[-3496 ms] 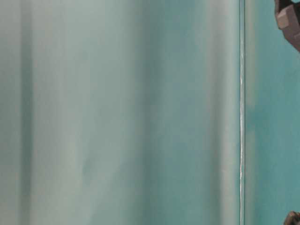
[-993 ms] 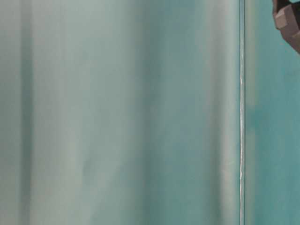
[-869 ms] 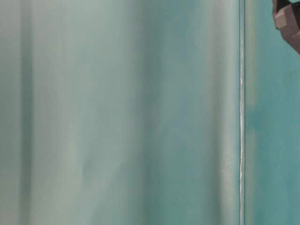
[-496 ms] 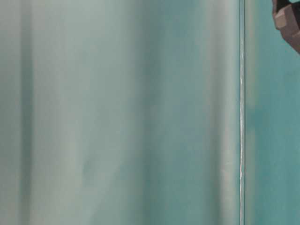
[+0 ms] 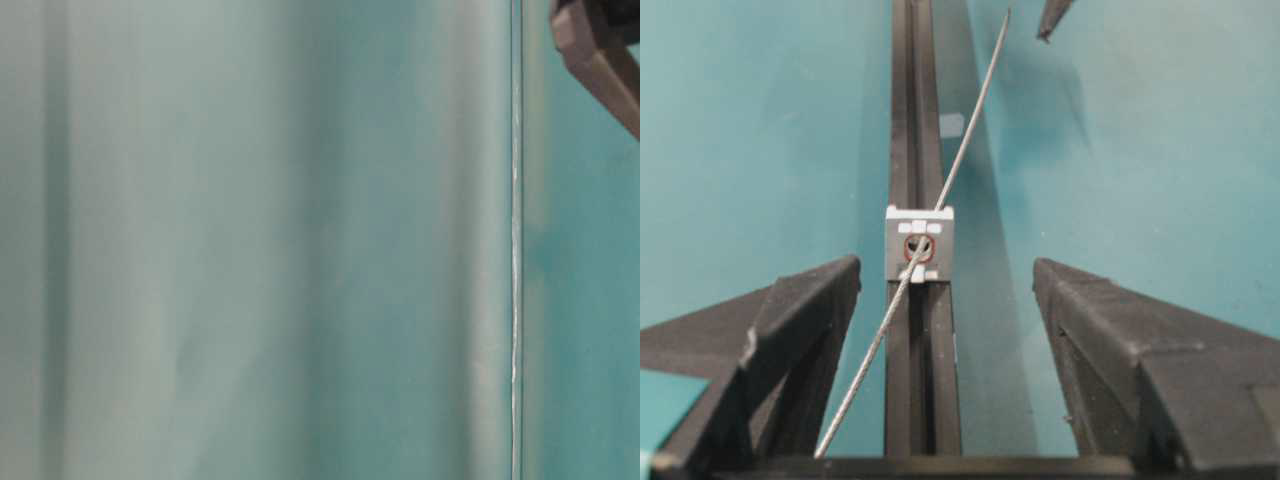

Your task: Insert the wire through the hole in the metal fitting marked with a red label. (retake)

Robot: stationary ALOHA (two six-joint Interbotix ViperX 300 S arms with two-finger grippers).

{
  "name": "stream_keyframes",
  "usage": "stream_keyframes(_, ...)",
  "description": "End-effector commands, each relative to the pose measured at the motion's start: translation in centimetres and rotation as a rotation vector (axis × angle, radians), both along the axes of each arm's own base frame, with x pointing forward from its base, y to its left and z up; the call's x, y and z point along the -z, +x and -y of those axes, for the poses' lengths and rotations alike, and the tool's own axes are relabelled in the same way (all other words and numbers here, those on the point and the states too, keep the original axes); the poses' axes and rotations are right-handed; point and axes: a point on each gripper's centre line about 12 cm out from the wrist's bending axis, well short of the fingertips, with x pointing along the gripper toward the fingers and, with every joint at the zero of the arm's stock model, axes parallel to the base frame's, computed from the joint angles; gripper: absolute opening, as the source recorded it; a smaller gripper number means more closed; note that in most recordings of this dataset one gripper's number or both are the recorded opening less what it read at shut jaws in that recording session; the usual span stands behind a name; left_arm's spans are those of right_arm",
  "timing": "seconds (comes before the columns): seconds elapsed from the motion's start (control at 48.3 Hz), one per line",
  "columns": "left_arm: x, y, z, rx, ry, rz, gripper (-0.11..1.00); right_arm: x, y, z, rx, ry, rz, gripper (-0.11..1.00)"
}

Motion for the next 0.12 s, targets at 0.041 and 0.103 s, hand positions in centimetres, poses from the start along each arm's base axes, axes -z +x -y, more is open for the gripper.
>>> stream_keyframes(0.041, -1.08, 0.36, -0.45, -0.01, 0.011, 0.041, 0.64, -1.92, 0.02, 0.51, 0.012, 0.02, 0.046, 0.79)
stream_keyframes(0.103, -1.28, 0.35, -0.6, -0.011, 0.02, 0.045, 0.64, -2.08, -0.12, 0.76, 0.017, 0.021, 0.048, 0.79)
